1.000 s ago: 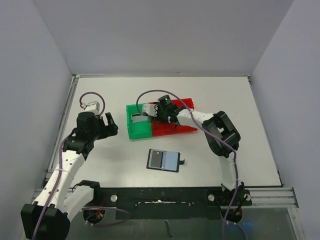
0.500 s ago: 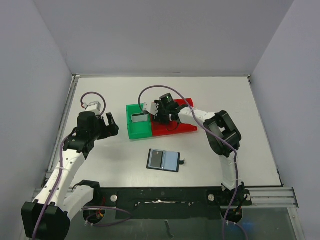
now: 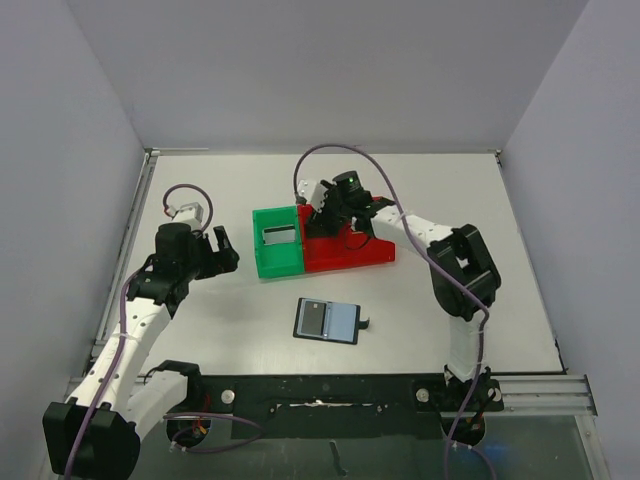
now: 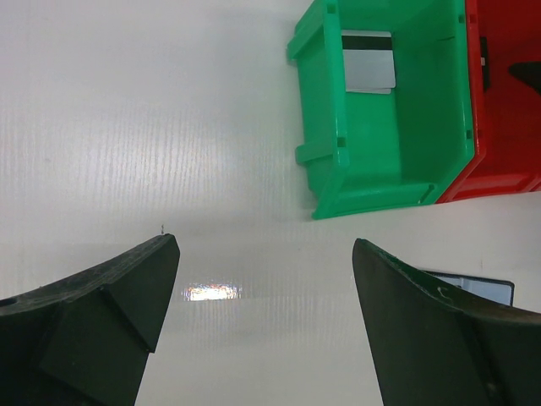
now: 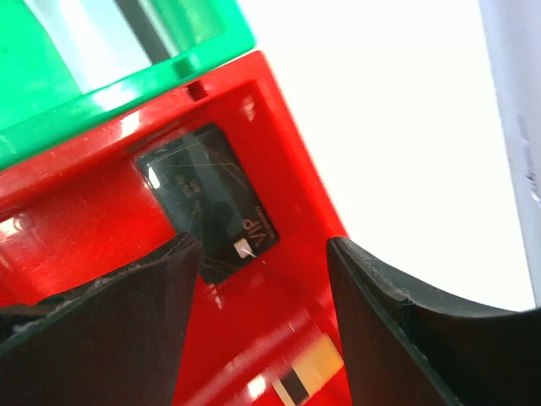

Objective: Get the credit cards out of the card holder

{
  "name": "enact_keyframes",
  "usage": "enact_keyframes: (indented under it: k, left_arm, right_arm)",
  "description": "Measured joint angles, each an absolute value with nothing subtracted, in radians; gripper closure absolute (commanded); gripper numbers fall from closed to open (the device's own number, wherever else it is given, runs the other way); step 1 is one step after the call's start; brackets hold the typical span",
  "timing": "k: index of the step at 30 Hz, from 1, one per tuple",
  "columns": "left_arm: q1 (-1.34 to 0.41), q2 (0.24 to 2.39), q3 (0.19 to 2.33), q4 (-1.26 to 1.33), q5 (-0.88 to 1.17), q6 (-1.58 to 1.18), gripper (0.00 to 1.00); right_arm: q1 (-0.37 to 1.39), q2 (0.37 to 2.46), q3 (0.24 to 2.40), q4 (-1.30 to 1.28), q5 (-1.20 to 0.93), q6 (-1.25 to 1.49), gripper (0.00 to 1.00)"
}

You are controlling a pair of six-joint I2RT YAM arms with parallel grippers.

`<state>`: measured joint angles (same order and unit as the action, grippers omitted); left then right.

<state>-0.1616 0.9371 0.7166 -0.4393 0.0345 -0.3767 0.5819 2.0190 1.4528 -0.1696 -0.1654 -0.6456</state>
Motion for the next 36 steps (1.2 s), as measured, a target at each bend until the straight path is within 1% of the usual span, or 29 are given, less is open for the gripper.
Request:
enact_keyframes:
  k: [2,5,9,11,12,15,20,22,25,27,31,33,36]
  left_arm:
    - [-0.162,0.937,0.717,-0.439,0.036,-0.376,0.16]
    - [-0.162,0.937,0.717,-0.439,0.037,-0.376,0.16]
    - [-0.162,0.939,0.717,-0.437,0.043,-0.372,0.16]
    - [-0.162,0.941,0.717,-0.437,0.044,-0.371,0.16]
    - [-0.161,0.942,0.717,-0.436,0.047,-0.371,0.16]
    - [-0.160,0.944,0.717,-0.436,0.052,-0.369,0.17]
    - [-0.157,0.945,0.717,-0.436,0.054,-0.368,0.17]
    - [-0.155,0.945,0.717,-0.435,0.056,-0.365,0.17]
    - [-0.155,0.950,0.717,-0.435,0.059,-0.362,0.17]
    - [-0.155,0.955,0.717,-0.434,0.061,-0.361,0.17]
    - [-0.155,0.960,0.717,-0.432,0.062,-0.361,0.17]
    - [-0.155,0.962,0.717,-0.430,0.063,-0.361,0.17]
    - [-0.155,0.968,0.717,-0.428,0.066,-0.360,0.17]
  right_arm:
    - [0.571,1.959,1.425,-0.139,-0.174,-0.591,0.37]
    - [0.559,1.804,1.327,-0.070,-0.168,-0.481,0.36]
    - [0.556,1.588,1.194,0.022,-0.117,-0.265,0.17]
    - [0.554,1.477,1.104,0.070,-0.065,-0.122,0.05]
    - [0.553,1.449,1.079,0.073,-0.051,-0.084,0.02]
    - [0.533,1.341,0.954,0.095,0.020,0.110,0.02]
    - [0.473,1.248,0.852,-0.046,0.128,0.436,0.02]
    - [0.470,1.206,0.810,-0.077,0.126,0.528,0.01]
    - [0.495,1.134,0.733,-0.093,0.096,0.651,0.03]
    - [0.578,1.108,0.707,-0.124,0.136,0.746,0.05]
    - [0.815,1.135,0.726,-0.242,0.271,0.921,0.16]
    - [0.928,1.200,0.774,-0.335,0.352,1.018,0.18]
    - [1.049,1.322,0.852,-0.448,0.451,1.137,0.19]
